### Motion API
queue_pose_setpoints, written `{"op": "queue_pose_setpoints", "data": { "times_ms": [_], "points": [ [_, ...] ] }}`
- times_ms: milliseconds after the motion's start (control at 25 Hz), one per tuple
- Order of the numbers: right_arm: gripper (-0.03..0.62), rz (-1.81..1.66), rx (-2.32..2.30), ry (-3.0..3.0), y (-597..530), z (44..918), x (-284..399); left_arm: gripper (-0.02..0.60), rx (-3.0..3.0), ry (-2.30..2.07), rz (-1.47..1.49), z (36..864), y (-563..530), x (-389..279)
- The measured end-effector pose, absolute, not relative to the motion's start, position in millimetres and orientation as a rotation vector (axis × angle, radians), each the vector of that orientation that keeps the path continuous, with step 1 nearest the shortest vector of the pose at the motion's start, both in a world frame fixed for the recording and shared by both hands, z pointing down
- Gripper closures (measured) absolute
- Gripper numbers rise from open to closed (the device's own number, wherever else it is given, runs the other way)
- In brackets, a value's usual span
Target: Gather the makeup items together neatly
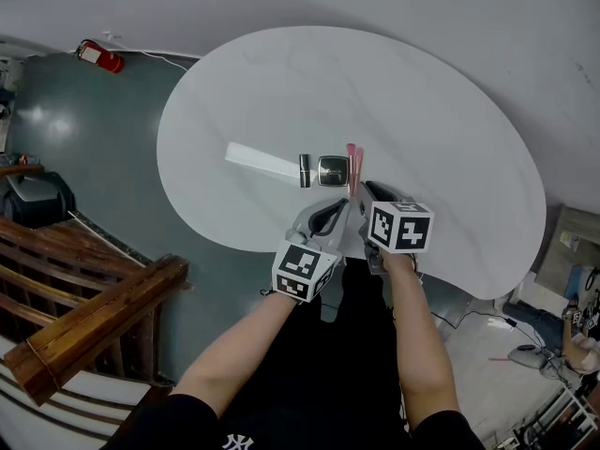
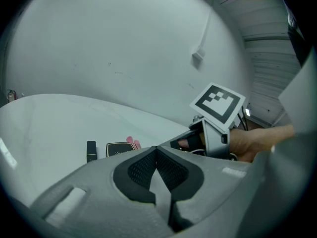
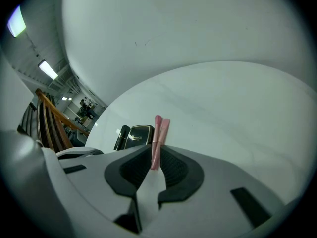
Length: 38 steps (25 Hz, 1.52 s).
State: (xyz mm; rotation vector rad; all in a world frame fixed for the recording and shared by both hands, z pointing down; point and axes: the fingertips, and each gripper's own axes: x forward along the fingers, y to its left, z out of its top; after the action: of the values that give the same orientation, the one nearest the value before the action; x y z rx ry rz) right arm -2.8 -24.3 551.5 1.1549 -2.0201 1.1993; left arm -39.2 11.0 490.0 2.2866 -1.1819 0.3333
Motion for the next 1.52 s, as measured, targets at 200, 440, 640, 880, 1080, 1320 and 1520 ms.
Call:
{"op": "queue_pose_setpoints", "data": {
  "times_ms": [200, 440, 640, 880, 1080, 1320, 1520],
  "points": [
    [0.572, 1.064, 1.188, -2.160, -18, 513, -2, 0.574, 2.299, -1.194, 0.341, 477, 10, -40],
    [0.579, 0.895, 1.236, -2.276, -3, 454, -4, 0.574, 2.355, -1.190, 0.326, 436, 13, -40],
    [0.579, 0.815, 1.328, -2.364, 5, 402, -3, 0.574, 2.385, -1.197, 0.308, 392, 24, -42],
    [0.580, 0.682, 1.387, -2.445, 15, 345, -7, 0.574, 2.435, -1.219, 0.253, 335, 39, -44],
    [0.580, 0.565, 1.429, -2.507, 19, 297, -9, 0.574, 2.489, -1.245, 0.195, 288, 45, -48],
    [0.580, 0.428, 1.443, -2.554, 23, 248, -9, 0.574, 2.527, -1.294, 0.114, 241, 45, -49],
    [0.580, 0.346, 1.451, -2.578, 22, 224, -10, 0.574, 2.564, -1.324, 0.043, 207, 44, -52]
  ]
}}
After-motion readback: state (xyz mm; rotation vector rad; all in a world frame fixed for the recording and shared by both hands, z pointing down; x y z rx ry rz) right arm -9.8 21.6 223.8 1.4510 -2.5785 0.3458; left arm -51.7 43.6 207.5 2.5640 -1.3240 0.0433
